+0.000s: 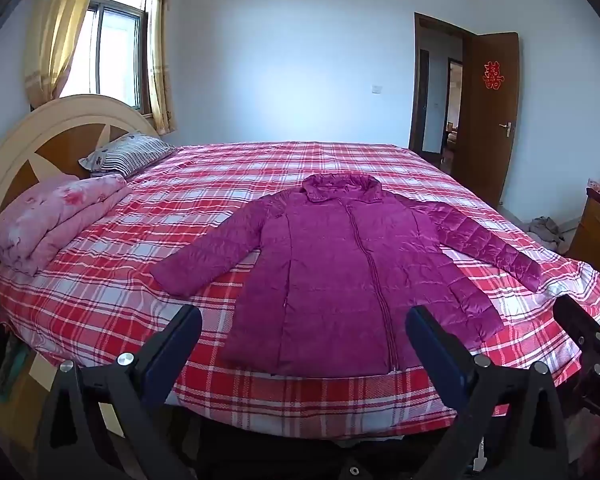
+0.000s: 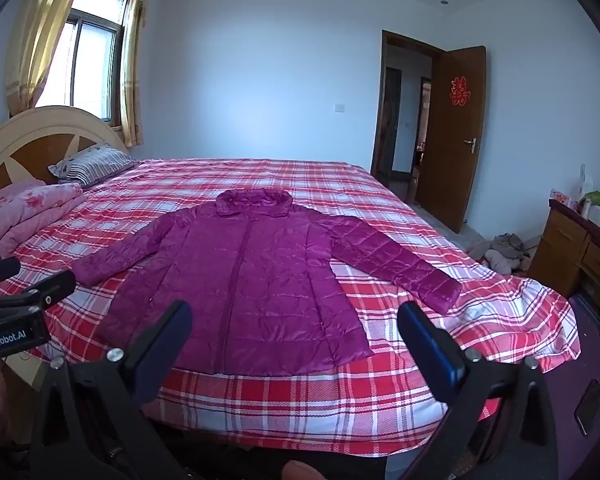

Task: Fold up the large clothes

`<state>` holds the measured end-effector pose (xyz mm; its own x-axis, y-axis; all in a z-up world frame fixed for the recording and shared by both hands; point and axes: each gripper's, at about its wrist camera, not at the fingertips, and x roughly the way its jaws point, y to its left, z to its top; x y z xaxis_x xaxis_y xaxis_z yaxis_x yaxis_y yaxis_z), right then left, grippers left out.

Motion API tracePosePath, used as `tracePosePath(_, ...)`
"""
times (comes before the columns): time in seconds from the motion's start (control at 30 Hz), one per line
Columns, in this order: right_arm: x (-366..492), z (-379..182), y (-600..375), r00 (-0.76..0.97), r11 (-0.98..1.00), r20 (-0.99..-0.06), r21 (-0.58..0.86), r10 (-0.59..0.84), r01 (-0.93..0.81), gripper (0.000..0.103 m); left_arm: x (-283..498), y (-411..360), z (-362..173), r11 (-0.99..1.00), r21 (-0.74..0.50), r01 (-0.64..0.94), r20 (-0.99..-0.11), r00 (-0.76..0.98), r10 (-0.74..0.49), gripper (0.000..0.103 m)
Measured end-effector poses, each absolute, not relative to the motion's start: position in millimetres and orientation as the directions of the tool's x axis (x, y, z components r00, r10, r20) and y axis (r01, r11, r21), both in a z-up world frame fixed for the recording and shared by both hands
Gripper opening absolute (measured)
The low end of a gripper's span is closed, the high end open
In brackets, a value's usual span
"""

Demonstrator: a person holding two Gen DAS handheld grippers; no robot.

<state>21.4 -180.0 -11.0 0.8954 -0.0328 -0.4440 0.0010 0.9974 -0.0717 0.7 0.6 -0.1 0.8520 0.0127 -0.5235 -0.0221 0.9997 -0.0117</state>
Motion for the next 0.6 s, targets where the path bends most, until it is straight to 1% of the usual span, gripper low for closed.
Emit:
tracePosePath(0.13,22.1,-11.6,-179.6,0.897,0.997,-0.441,-0.076,-0.036,0.002,0.103,3.3,1.9,-0.8,0.999,-0.005,-0.039,-0.519,0.854,0.031,0.102)
tracePosePath(0.17,22.3,-11.7,-179.7,0.897,0.997,-0.44,-0.076,-0.036,0.003,0.103,-0.3,0.7,-1.0,0.999,-0.02,-0.027,-0.512,0.859,0.013,0.102)
tracePosePath(0.33,24.3,-14.1,-178.0,0.895,0.997,-0.445,-0.073,-0.032,-0.001,0.103,0.8,3.7,-1.6,0.999,-0.028,-0.029,-0.517,0.856,0.01,0.102)
tracePosePath(0.6,24.5,-16.5,-177.9,0.888,0.998,-0.459,-0.065,-0.025,-0.006,0.103,0.8,6.3,-0.8,0.999,-0.026,-0.041,-0.512,0.858,0.022,0.102)
